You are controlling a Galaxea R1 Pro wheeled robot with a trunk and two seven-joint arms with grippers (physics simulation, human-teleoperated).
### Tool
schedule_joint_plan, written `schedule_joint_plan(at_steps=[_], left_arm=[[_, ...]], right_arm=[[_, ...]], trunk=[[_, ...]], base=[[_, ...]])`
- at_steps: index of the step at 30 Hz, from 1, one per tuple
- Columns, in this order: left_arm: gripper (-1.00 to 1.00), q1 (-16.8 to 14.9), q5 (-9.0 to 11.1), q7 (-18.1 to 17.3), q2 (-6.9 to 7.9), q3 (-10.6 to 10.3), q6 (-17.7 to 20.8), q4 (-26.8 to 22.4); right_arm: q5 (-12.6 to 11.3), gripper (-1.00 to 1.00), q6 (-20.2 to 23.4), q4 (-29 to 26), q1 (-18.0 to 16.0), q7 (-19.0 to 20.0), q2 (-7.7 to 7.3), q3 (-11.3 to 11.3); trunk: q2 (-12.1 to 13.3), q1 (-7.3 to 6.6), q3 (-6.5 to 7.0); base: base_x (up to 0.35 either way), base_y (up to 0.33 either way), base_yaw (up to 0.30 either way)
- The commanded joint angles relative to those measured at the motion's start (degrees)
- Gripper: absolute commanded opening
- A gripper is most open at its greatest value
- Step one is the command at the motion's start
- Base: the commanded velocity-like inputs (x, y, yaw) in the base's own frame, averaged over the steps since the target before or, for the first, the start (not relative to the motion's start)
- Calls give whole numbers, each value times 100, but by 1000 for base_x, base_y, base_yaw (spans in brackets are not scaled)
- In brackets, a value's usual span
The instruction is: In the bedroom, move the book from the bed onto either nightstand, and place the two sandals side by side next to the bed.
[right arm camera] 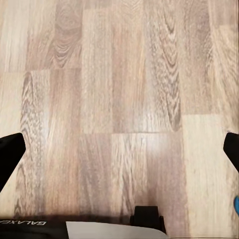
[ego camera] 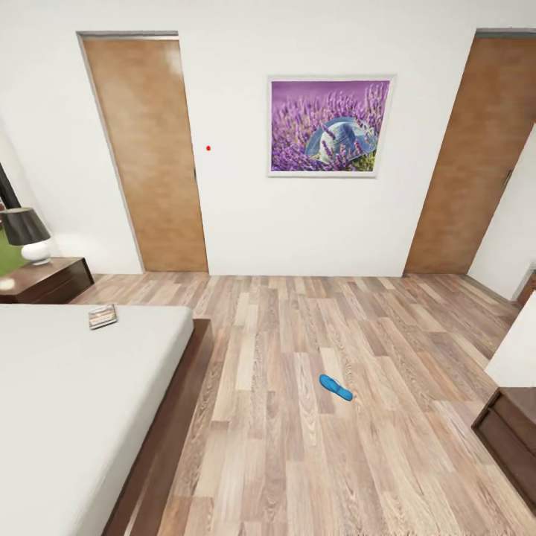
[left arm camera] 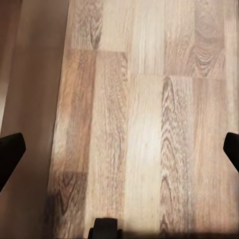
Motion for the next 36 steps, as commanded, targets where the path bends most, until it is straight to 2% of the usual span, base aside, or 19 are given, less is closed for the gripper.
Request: schedule_joint_plan(at_steps=[1, 36], left_arm=[[100, -2, -3, 1, -4, 16, -17, 2], [100, -2, -3, 1, -12, 16, -18, 2]], right_arm=[[4, 100, -5, -5, 1, 47, 4, -33], [-2, 100, -5, -3, 1, 47, 4, -26]], trunk=[[-2, 0, -4], [-2, 0, -4]], base=[[0, 0, -283], [0, 0, -272]])
